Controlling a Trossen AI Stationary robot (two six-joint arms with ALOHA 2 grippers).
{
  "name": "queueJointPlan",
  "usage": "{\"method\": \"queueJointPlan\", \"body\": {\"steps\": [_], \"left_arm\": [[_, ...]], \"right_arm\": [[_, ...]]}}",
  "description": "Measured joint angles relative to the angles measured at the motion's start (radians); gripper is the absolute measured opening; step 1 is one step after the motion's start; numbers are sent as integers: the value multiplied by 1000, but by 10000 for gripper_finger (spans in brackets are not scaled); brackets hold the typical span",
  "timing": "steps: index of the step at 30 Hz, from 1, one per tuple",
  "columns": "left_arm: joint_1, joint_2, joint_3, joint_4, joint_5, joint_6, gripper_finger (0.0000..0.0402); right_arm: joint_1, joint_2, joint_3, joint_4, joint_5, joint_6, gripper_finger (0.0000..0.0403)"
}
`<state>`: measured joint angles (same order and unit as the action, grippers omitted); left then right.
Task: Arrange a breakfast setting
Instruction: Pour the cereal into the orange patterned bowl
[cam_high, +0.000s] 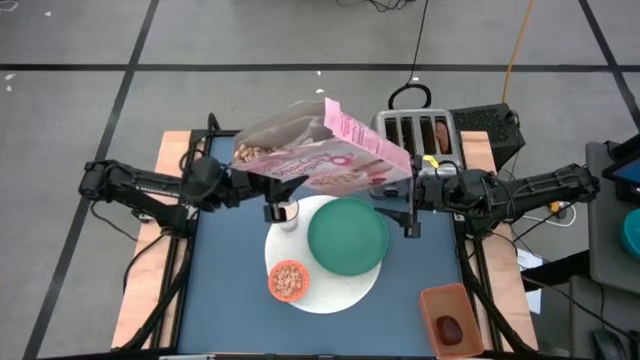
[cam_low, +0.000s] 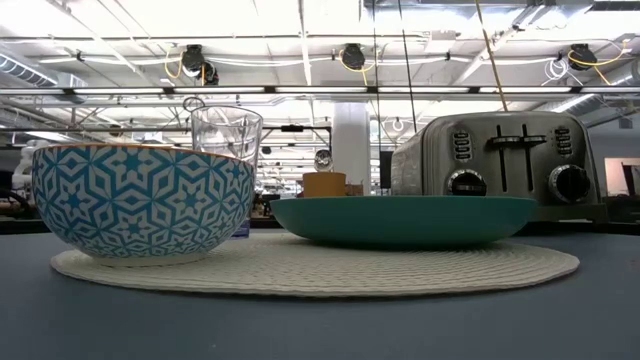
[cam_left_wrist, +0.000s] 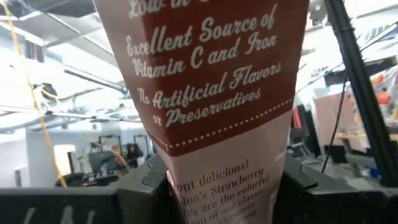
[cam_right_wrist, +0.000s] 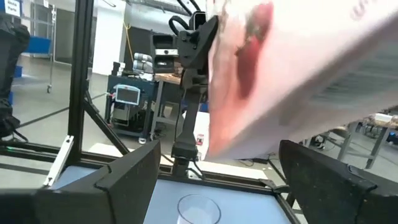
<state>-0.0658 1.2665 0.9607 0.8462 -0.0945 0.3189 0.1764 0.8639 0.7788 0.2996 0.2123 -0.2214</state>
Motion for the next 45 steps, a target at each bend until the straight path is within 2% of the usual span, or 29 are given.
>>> {"method": "queueJointPlan", "body": {"steps": [11,18,29,32,35,45], "left_arm": [[11,-94,-1,-99,-64,46,166],[29,-253,0,-324,-76,38,166],[69,-525,-13,-731,-199,-28,165],[78,-588,-41,-809,-202,-72,165],[84,-646,-90,-864,-249,-95,165],[146,-837,-380,-852,-422,-175,165]], "right_arm": [[2,-2,0,-8,-3,26,322],[2,-10,0,-10,-4,26,322],[2,-37,0,-13,-5,27,322],[2,-41,0,-12,-4,27,322],[2,-43,0,-13,-4,27,322],[2,-43,0,-14,-4,26,322]]}}
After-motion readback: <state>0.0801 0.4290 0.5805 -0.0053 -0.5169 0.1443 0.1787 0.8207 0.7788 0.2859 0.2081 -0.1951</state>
